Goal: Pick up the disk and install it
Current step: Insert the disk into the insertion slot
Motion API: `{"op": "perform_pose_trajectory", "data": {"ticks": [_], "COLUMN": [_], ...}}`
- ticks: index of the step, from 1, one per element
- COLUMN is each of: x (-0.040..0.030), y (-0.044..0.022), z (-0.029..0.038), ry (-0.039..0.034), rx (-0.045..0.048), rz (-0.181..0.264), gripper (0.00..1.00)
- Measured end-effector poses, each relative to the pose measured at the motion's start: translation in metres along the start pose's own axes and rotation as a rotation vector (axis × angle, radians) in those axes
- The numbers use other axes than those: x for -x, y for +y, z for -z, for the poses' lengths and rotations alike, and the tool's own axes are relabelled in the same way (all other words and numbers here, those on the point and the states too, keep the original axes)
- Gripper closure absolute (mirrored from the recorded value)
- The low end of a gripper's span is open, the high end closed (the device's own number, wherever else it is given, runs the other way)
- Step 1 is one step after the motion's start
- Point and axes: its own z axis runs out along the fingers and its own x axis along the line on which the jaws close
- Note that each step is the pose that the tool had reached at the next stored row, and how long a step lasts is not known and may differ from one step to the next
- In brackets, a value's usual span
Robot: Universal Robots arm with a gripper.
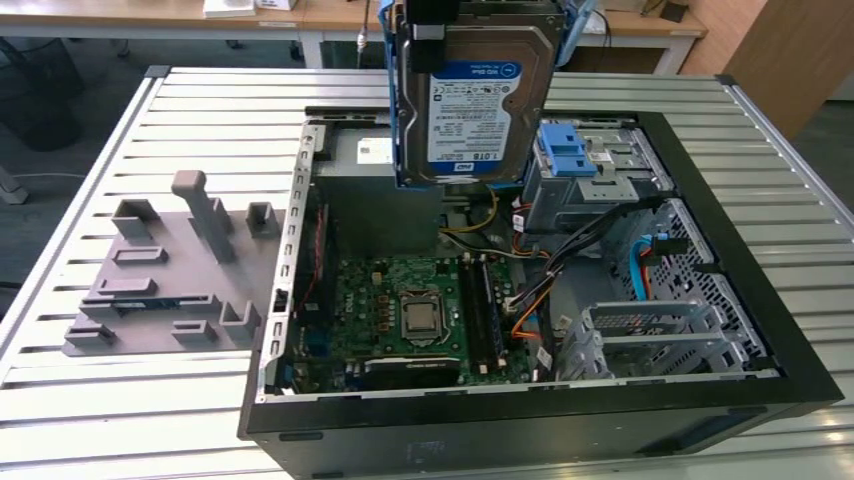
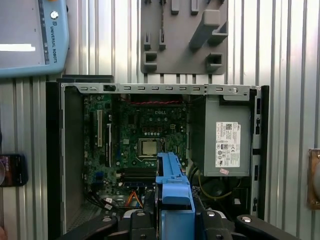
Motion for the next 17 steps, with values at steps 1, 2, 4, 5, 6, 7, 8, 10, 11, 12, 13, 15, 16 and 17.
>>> {"op": "perform_pose_trajectory", "data": {"ticks": [1,2,4,5,6,7,8,10,11,12,13,15,16,17], "x": [0.0000,0.0000,0.0000,0.0000,0.0000,0.0000,0.0000,0.0000,-0.0001,-0.0005,-0.0013,-0.0034,-0.0035,-0.0035], "y": [0.0001,0.0001,0.0001,0.0001,0.0001,0.0001,0.0001,0.0001,0.0001,0.0002,0.0001,0.0001,0.0001,0.0001], "z": [0.0001,0.0000,0.0000,0.0000,0.0000,0.0000,0.0000,0.0000,0.0000,0.0000,0.0000,-0.0001,-0.0001,-0.0001], "ry": [0.0001,0.0000,0.0001,0.0000,0.0000,0.0000,0.0000,0.0000,-0.0001,-0.0001,0.0001,-0.0001,-0.0001,-0.0001], "rx": [-0.0010,-0.0019,-0.0020,-0.0020,-0.0021,-0.0021,-0.0021,-0.0022,-0.0023,-0.0022,-0.0022,-0.0022,-0.0022,-0.0022], "rz": [0.000,0.000,0.000,0.000,0.000,0.000,0.000,0.000,0.000,0.000,0.000,0.000,0.000,0.000], "gripper": [0.63,0.63,0.63,0.63,0.63,0.63,0.63,0.63,0.63,0.63,0.63,0.63,0.63,0.63]}}
